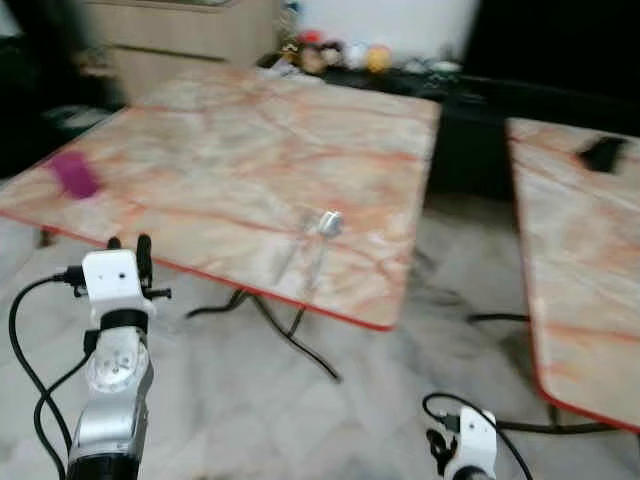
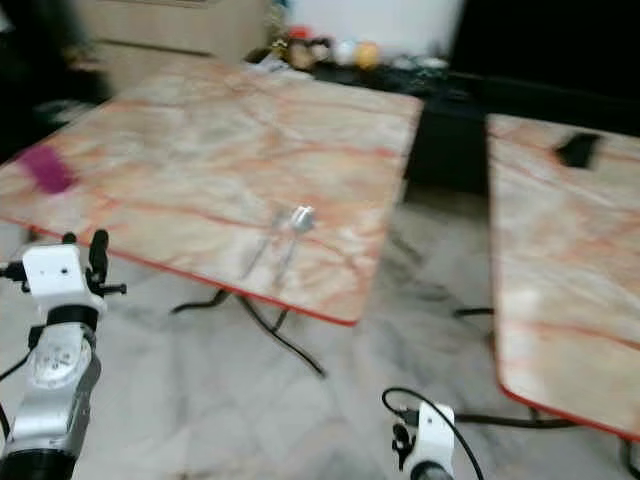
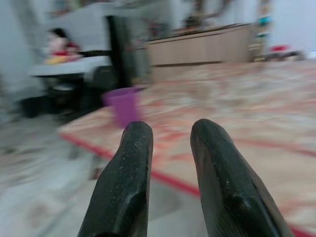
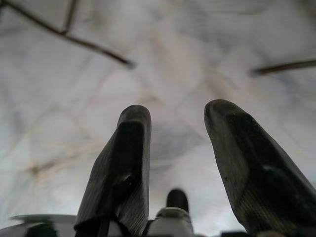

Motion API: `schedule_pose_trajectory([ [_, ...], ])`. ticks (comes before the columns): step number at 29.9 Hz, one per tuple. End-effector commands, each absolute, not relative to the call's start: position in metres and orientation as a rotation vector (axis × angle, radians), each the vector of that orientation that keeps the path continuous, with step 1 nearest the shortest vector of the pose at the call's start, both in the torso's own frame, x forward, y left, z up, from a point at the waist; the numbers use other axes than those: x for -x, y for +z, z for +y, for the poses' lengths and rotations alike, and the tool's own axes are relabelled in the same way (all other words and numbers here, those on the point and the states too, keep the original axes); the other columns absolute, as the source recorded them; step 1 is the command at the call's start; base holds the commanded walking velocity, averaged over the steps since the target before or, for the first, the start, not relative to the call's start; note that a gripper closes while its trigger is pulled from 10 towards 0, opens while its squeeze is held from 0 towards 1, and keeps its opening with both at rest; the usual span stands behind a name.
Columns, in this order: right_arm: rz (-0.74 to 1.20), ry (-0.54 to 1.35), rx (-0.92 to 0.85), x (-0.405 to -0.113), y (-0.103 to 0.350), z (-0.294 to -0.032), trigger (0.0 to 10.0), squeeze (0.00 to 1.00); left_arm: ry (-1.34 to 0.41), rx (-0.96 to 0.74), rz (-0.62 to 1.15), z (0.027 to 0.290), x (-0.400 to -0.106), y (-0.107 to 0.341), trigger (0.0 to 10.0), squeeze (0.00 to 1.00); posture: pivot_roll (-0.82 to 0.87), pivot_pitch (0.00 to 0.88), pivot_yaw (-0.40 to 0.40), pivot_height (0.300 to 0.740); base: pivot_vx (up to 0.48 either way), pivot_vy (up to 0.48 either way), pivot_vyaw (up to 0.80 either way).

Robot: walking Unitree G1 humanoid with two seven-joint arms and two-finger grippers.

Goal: Setting the table

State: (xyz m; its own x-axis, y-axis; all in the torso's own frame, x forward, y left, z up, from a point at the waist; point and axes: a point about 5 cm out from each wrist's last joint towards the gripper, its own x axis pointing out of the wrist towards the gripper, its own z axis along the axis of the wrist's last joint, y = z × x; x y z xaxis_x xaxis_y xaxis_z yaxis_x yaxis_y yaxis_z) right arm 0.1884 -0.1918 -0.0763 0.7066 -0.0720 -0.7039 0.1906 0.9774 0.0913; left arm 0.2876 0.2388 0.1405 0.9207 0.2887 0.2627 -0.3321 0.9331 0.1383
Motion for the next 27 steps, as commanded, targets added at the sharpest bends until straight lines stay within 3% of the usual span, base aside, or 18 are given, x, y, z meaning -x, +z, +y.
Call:
schedule_pose_trajectory([
  [1,0.809,-0.169,-0.165,-0.179,-0.081,-0.197,10.0,0.00,0.337,-0.189,-0.245,0.237,-0.287,0.140,10.0,0.00,0.02,0.000,-0.013,0.740,0.000,0.000,0.00],
  [11,0.827,-0.166,-0.165,-0.181,-0.082,-0.191,10.0,0.00,0.639,-0.165,-0.053,0.281,-0.266,0.101,10.0,0.00,0.03,0.000,-0.010,0.740,0.000,0.000,0.00],
  [18,0.831,-0.165,-0.165,-0.183,-0.081,-0.189,10.0,0.00,0.814,-0.106,0.242,0.307,-0.240,0.045,10.0,0.00,0.03,0.000,-0.009,0.740,0.000,0.000,0.00],
  [23,0.833,-0.170,-0.167,-0.183,-0.081,-0.189,10.0,0.00,0.774,-0.075,0.405,0.301,-0.232,0.014,10.0,0.00,0.02,0.000,-0.005,0.740,0.000,0.000,0.00],
  [27,0.840,-0.180,-0.163,-0.178,-0.083,-0.196,10.0,0.00,0.588,-0.218,0.528,0.283,-0.233,-0.007,10.0,0.00,0.02,0.000,-0.006,0.740,0.000,0.000,0.00],
])
